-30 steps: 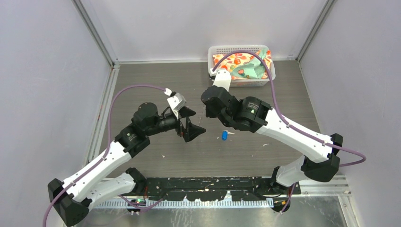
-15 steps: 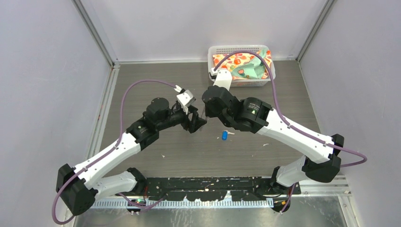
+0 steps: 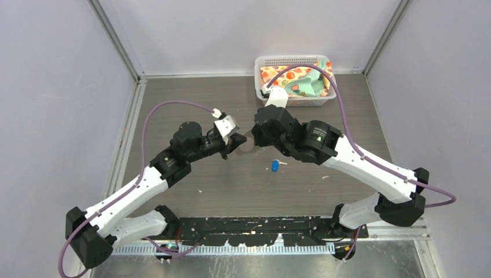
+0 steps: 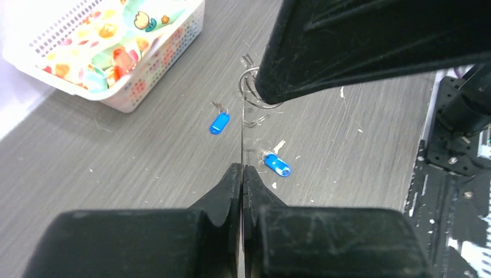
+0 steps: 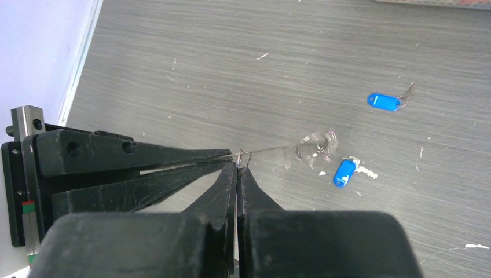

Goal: Put the keys on the keyring
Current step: Adjust the keyring.

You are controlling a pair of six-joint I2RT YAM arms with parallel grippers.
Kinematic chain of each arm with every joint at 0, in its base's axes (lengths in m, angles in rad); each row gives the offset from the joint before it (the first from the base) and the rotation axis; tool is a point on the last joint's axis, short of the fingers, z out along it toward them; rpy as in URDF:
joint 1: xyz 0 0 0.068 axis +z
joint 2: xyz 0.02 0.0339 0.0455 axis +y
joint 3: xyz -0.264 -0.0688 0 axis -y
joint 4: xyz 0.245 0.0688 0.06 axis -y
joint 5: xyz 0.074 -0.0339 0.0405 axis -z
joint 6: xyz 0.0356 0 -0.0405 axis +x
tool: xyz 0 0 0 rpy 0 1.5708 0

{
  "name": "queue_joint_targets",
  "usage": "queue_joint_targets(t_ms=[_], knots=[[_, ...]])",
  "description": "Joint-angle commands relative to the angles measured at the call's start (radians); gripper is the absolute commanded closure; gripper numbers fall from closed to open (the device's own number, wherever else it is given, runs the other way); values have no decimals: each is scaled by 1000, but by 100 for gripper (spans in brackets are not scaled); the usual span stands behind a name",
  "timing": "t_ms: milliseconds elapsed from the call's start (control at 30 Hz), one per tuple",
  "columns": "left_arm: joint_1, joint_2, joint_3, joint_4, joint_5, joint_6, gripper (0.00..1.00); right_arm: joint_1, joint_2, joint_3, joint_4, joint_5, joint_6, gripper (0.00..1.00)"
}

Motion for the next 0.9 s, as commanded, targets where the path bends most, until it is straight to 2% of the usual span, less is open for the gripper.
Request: queue_joint_targets(t_ms=[0,400,600,733,867], knots=[[2,-37,-11,57,-2,144,99,-40,-71,-11,-19,-101,33,99],[2,-106,-38,32,154,488,100,-215,-92,4,-165,-485,8,99],[2,-169,-65,20,329,621,100,-282,-67,3,-210,-715,-27,99],[2,-205,-80,-8,397,702,100,-337,-66,-45,-194,-853,-30,99],[2,-217,-85,-25,382,744,97,-406,-86,-156,-76,-1072,46,99]])
